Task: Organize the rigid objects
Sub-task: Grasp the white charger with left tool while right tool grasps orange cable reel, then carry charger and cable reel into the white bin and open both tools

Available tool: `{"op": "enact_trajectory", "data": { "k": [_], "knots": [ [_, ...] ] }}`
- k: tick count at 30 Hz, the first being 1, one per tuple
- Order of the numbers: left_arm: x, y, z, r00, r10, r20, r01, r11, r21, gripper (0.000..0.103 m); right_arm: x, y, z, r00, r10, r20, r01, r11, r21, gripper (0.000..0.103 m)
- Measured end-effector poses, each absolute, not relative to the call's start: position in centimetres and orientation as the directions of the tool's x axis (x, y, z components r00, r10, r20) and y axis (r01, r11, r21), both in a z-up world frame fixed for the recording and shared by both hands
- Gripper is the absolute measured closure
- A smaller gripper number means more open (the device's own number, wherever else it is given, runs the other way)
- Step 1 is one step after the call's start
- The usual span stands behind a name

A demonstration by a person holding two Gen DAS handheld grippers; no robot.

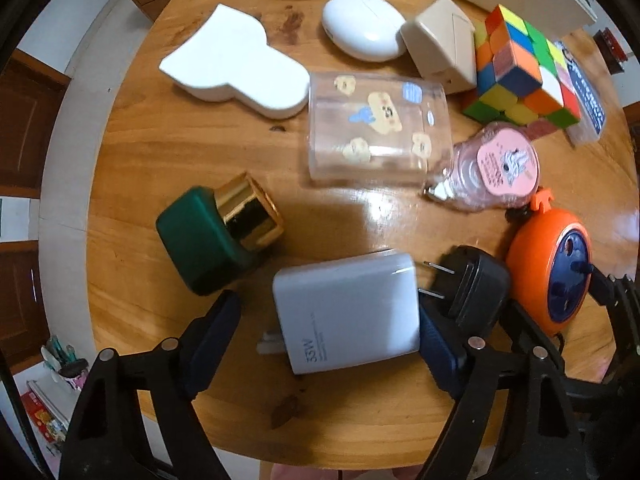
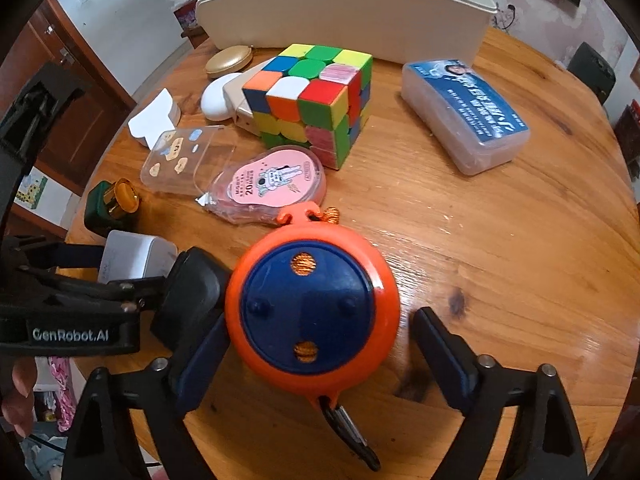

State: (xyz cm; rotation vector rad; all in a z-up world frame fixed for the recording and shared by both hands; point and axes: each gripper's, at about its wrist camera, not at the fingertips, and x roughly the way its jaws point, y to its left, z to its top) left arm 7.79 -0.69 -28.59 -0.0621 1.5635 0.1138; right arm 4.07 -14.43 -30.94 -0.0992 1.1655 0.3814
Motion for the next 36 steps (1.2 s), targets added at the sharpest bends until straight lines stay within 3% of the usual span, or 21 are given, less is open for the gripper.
{"op": "enact_trajectory", "data": {
  "k": [3,14,20,26,36],
  "knots": [
    [8.1,-0.9,-27.7,0.046,0.044,-0.998,-0.086,0.996,0.04,0.038,4.1,-14.0,-31.0,0.343,0.248,-0.906,-0.353,0.928,0.12,0.022],
    [6.8,0.7,-27.2,0.019,-0.015,-1.0,-0.119,0.993,-0.017,0.039,3.3,-16.4,-30.7,0.323,0.259,-0.91,-0.296,0.941,0.163,0.022],
    [7.7,2.6,-22.9,0.012,-0.08,-0.997,-0.16,0.984,-0.08,0.039,2.7,-18.2,-28.1,0.345,0.287,-0.894,-0.256,0.945,0.204,0.022],
    [10.6,1.4,-13.8,0.137,-0.069,-0.988,-0.116,0.99,-0.086,0.039,3.5,-19.1,-21.9,0.412,0.359,-0.838,-0.253,0.928,0.273,0.022],
    [17.2,-2.5,-4.7,0.408,0.008,-0.913,0.028,0.999,0.021,0.039,10.1,-20.1,-9.2,0.576,0.384,-0.722,-0.255,0.923,0.288,0.022]
  ]
}}
